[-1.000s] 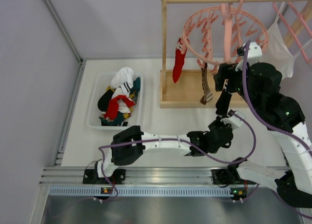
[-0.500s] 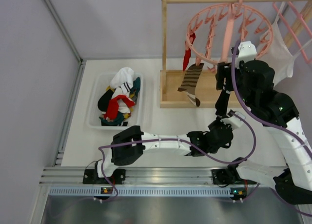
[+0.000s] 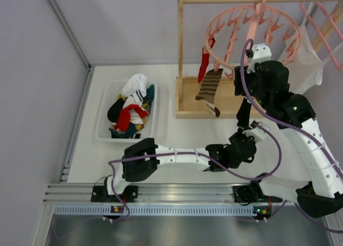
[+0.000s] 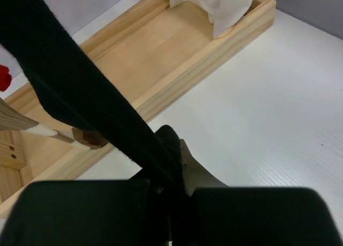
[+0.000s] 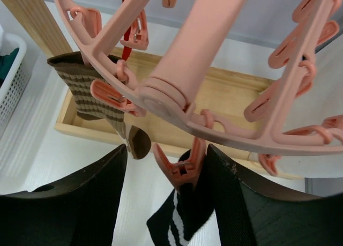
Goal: Remove the socks clipped to the hanger
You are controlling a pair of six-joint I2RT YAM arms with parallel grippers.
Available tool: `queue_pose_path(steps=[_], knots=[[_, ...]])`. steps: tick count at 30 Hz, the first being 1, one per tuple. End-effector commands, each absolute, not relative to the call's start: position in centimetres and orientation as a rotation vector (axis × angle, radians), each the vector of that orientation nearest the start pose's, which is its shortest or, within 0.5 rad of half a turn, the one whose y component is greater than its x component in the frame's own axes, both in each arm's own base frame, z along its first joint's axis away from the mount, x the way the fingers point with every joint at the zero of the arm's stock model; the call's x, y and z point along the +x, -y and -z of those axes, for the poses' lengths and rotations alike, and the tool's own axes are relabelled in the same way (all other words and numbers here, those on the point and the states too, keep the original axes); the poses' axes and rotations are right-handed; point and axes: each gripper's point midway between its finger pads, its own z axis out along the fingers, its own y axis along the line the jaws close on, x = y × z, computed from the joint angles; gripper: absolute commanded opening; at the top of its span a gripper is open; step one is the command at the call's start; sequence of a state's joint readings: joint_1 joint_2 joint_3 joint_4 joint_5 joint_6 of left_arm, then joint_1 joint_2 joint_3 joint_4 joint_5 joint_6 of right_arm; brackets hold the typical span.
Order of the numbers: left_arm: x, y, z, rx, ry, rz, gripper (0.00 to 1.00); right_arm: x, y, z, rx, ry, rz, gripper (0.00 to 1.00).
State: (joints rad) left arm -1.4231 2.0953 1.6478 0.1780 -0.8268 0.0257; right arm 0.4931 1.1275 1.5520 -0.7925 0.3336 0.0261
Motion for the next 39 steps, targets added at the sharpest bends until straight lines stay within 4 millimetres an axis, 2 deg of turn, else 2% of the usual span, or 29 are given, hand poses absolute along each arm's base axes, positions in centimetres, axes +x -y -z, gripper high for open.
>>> queue_pose_path(steps=[1, 11, 15, 19, 29, 33, 37, 39], knots=[[20.6, 54.9, -21.0, 0.689, -1.606, 0.287, 0.00, 31.7, -10.4, -39.1, -0.212, -1.856, -0.049, 0.58], [20.5, 54.7, -20.8, 0.694, -1.610, 0.293, 0.00, 32.7, -10.2, -39.1, -0.185, -1.823, -0.042, 0.54], [20.5, 54.6, -20.7, 0.693, -1.612, 0.290, 0.00, 32.7, -10.2, -39.3, -0.180, -1.806, -0.068, 0.54], [20.5, 54.5, -20.7, 0.692, -1.613, 0.287, 0.00, 32.8, -10.1, -39.4, -0.169, -1.804, -0.096, 0.50], [20.3, 54.4, -20.9, 0.698, -1.612, 0.302, 0.00, 33.0, -9.9, -39.5, -0.174, -1.805, -0.160, 0.49], [20.3, 54.3, -21.1, 0.696, -1.610, 0.302, 0.00, 33.1, -10.0, -39.7, -0.179, -1.796, -0.169, 0.41], [20.4, 54.2, -20.9, 0.697, -1.614, 0.296, 0.00, 33.1, -10.0, -39.6, -0.178, -1.798, -0.169, 0.21], [20.4, 54.2, -21.0, 0.694, -1.614, 0.299, 0.00, 33.0, -9.9, -39.7, -0.177, -1.795, -0.170, 0.21]])
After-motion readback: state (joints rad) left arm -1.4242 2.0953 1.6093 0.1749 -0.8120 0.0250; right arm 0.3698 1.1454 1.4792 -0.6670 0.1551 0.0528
